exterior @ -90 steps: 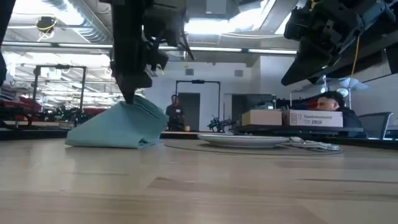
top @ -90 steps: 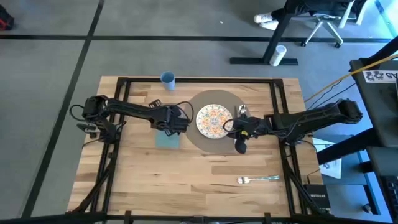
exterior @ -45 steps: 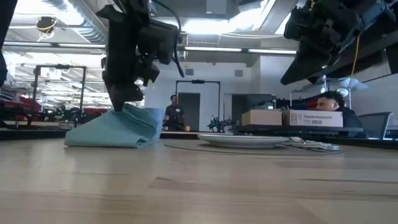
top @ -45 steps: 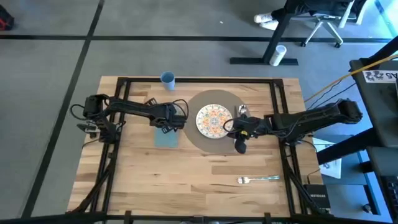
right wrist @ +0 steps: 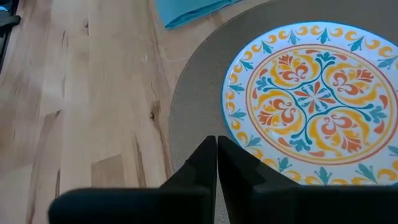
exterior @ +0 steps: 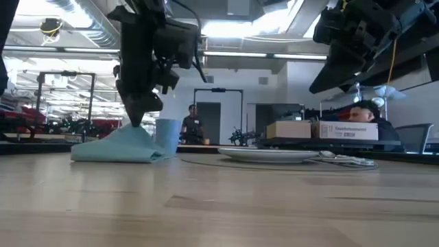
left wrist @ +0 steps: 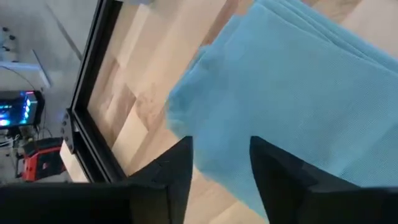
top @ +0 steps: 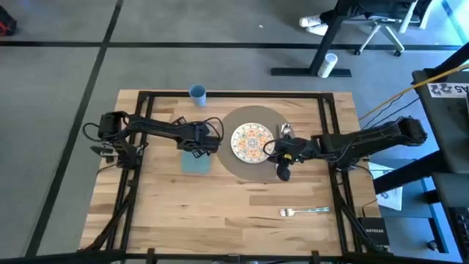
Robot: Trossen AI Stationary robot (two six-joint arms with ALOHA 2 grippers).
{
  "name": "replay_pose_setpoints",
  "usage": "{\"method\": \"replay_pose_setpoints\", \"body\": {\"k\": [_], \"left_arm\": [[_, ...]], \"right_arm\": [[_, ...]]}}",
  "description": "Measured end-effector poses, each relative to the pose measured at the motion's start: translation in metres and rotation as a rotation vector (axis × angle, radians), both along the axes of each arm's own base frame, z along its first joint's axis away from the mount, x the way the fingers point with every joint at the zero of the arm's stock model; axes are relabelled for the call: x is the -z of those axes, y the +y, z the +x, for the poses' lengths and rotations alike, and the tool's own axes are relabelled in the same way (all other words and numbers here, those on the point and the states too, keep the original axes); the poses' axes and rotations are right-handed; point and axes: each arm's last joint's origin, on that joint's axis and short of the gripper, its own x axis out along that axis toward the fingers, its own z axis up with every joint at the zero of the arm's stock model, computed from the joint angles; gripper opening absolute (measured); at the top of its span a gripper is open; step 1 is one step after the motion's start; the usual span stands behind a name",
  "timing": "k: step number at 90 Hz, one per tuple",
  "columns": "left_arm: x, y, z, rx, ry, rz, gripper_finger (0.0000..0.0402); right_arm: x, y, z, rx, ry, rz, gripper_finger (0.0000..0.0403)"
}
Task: Set table place
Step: Fold the blue napkin, then move the blue napkin to the top left of the table
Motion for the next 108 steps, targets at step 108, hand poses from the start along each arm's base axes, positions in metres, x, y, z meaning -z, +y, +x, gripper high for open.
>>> {"method": "replay_pose_setpoints", "body": {"k": [108], "left_arm": [[0.034, -0.07, 0.007, -0.046, -0.3, -0.356, 0.0109]], "right_arm": [[0.0, 0.0, 0.0, -0.016, 0.004, -0.018, 0.0]]}}
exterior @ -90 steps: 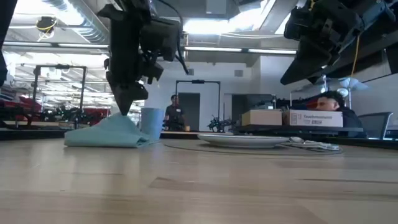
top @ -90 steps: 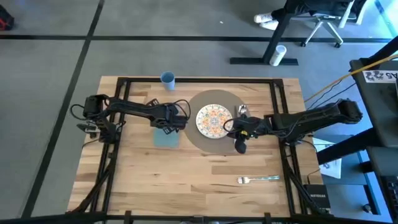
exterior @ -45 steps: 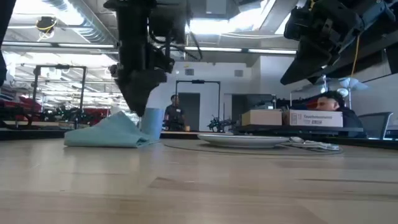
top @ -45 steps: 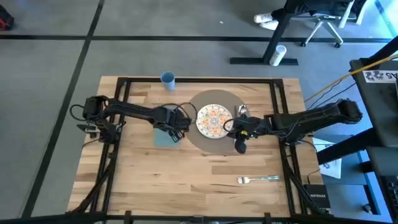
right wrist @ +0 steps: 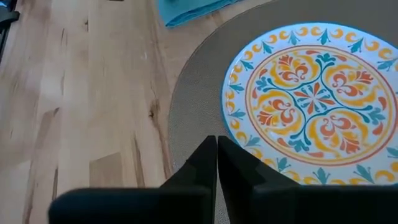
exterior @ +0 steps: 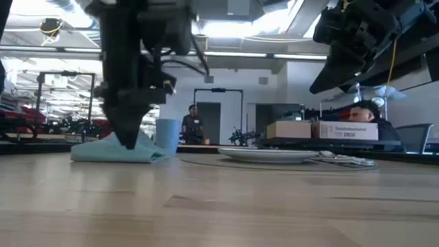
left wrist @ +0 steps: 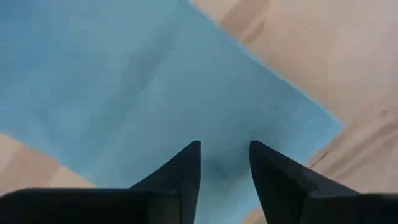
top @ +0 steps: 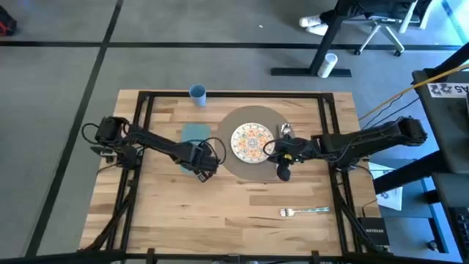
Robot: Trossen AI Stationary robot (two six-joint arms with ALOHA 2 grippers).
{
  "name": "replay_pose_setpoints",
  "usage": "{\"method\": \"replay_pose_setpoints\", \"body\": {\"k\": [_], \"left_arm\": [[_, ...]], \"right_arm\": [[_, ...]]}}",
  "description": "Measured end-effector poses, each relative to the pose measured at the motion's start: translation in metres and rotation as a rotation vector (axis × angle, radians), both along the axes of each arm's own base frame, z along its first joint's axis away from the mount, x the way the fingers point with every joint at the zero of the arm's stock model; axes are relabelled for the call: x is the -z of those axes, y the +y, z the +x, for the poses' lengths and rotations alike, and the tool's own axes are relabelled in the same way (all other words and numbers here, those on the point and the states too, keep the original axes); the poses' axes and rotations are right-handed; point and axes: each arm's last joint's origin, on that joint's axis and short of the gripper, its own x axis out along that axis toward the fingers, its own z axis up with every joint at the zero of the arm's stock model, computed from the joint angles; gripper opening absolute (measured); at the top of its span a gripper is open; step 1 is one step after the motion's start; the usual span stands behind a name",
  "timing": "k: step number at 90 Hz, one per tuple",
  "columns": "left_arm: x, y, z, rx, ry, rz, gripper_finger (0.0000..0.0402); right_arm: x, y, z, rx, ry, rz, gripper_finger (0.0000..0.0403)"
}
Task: Set table place
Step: Move the blue napkin to the top left of the table
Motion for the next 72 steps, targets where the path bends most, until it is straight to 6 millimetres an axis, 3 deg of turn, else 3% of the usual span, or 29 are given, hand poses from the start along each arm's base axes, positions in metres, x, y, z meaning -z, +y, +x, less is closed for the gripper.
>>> {"method": "replay_pose_setpoints", "body": {"k": [17, 45, 60, 72], "left_arm": [[0.013, -0.012, -0.008, 0.011, -0.015, -0.047, 0.009], [0.013, -0.058, -0.059, 0.118, 0.342, 0.019, 0.0065], [-0.007, -0.07, -0.065, 0.106, 0.317, 0.084, 0.0044], [-0.031, -0.061, -0.061, 0.005, 0.157, 0.18, 0.0025]], "right_arm": [[0.0, 0.0, 0.0, -0.002, 0.0, -0.002, 0.0], [0.0, 0.0, 0.0, -0.007, 0.0, -0.007, 0.0], [0.0, 0.0, 0.0, -0.007, -0.002, -0.008, 0.0], [0.0, 0.0, 0.0, -0.004, -0.004, -0.014, 0.0]]}}
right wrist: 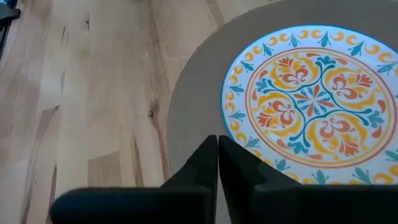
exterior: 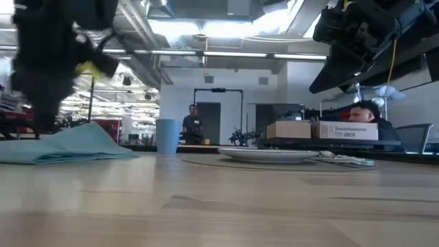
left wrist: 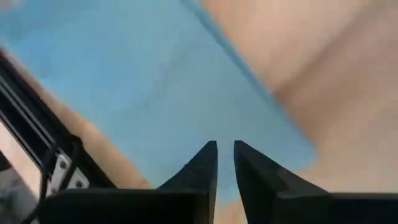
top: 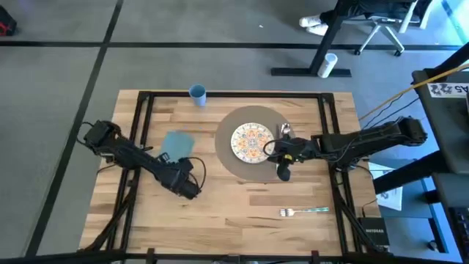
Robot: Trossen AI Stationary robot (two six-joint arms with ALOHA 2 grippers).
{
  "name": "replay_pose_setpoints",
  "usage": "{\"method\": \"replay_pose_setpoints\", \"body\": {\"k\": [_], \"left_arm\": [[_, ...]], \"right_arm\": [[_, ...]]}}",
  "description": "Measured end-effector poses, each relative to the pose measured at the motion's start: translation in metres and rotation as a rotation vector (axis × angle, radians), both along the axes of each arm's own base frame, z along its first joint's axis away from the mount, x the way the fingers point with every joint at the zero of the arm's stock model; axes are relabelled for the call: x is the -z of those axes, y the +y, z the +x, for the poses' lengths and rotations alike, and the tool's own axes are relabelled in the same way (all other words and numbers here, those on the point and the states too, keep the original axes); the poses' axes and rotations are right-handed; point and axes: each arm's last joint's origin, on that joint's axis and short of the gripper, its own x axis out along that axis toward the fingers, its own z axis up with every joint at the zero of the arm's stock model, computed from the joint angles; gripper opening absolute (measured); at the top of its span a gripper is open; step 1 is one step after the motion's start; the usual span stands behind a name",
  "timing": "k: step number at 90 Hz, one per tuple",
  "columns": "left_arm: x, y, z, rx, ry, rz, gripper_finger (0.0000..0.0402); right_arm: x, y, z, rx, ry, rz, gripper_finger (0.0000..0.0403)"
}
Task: Set table place
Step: Move the blue napkin to the top left of the table
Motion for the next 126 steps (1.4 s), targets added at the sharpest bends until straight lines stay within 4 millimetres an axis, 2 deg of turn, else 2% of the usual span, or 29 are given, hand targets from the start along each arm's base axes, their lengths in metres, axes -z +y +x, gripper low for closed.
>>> {"method": "replay_pose_setpoints", "body": {"k": [11, 22, 46, 60, 72, 82, 96, 126], "left_arm": [[-0.012, 0.026, -0.004, -0.163, -0.032, 0.083, 0.0004], [-0.009, 0.051, -0.003, -0.24, -0.003, 0.097, 0.0001], [0.016, 0.097, -0.013, -0.382, 0.053, 0.132, 0.0], [0.04, 0.11, -0.006, -0.329, -0.061, 0.049, 0.0], [0.053, 0.113, 0.001, -0.292, -0.184, -0.01, 0.0], [0.055, 0.105, 0.008, -0.22, -0.261, -0.044, 0.0], [0.055, 0.079, 0.014, -0.106, -0.314, -0.089, 0.0], [0.044, -0.007, 0.012, 0.102, -0.417, -0.256, 0.0]], "right_arm": [[0.0, 0.0, 0.0, 0.003, -0.001, -0.003, 0.0], [0.0, 0.0, 0.0, 0.003, -0.001, -0.003, 0.0], [0.0, 0.0, 0.0, -0.004, 0.0, -0.012, 0.0], [0.0, 0.0, 0.0, -0.012, 0.0, -0.021, 0.0], [0.0, 0.0, 0.0, -0.012, -0.001, -0.021, 0.0], [0.0, 0.0, 0.0, -0.012, -0.001, -0.021, 0.0], [0.0, 0.0, 0.0, -0.012, -0.001, -0.021, 0.0], [-0.001, 0.0, 0.0, -0.012, -0.007, -0.02, 0.0]]}}
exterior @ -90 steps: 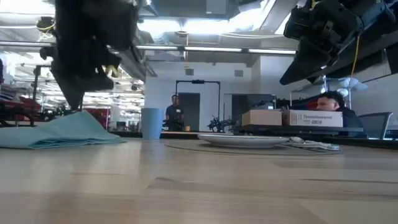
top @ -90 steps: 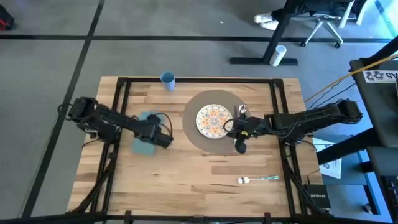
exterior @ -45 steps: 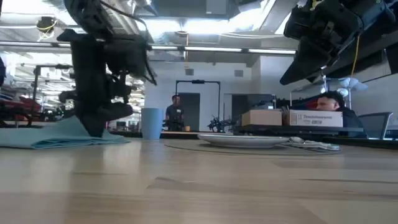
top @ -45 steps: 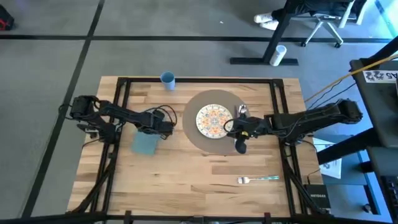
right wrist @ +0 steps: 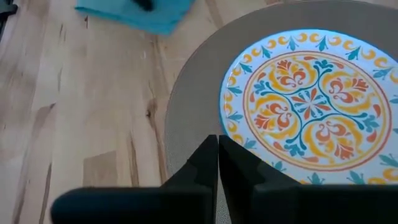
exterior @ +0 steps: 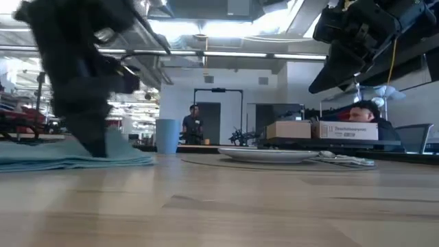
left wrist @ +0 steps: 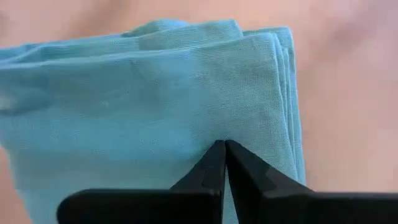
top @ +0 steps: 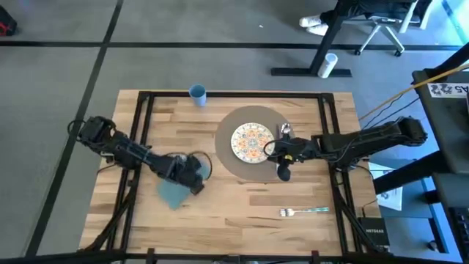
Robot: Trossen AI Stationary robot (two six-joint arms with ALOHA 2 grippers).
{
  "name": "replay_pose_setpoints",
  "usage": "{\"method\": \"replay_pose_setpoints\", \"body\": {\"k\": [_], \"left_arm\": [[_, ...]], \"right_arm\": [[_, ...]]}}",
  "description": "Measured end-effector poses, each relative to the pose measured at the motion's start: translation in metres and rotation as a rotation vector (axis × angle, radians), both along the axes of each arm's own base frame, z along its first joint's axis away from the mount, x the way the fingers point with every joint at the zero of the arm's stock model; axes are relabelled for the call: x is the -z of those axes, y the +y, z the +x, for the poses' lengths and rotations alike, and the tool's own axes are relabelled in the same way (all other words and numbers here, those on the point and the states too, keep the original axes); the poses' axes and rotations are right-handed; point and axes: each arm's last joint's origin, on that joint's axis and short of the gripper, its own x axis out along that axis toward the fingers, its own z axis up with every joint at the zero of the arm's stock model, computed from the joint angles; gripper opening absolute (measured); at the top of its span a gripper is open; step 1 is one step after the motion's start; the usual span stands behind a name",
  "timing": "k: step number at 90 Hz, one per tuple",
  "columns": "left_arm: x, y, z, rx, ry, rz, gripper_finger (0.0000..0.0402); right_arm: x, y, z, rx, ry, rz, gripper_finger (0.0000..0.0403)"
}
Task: Set table place
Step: Move the blue napkin to the top left of the table
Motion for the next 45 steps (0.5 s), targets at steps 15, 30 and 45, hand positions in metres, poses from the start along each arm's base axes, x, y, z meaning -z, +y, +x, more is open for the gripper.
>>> {"method": "replay_pose_setpoints", "body": {"k": [15, 30, 45], "left_arm": [[-0.018, -0.022, 0.005, 0.064, -0.088, 0.03, 0.0], [-0.036, -0.028, 0.01, 0.059, -0.082, 0.046, 0.0], [-0.049, -0.015, -0.015, -0.171, 0.17, 0.147, 0.0]], "right_arm": [[-0.003, 0.0, 0.002, -0.001, -0.034, 0.002, 0.0], [-0.004, 0.001, 0.004, -0.01, -0.057, 0.011, 0.0], [-0.002, 0.001, 0.005, -0.01, -0.047, 0.01, 0.0]]}}
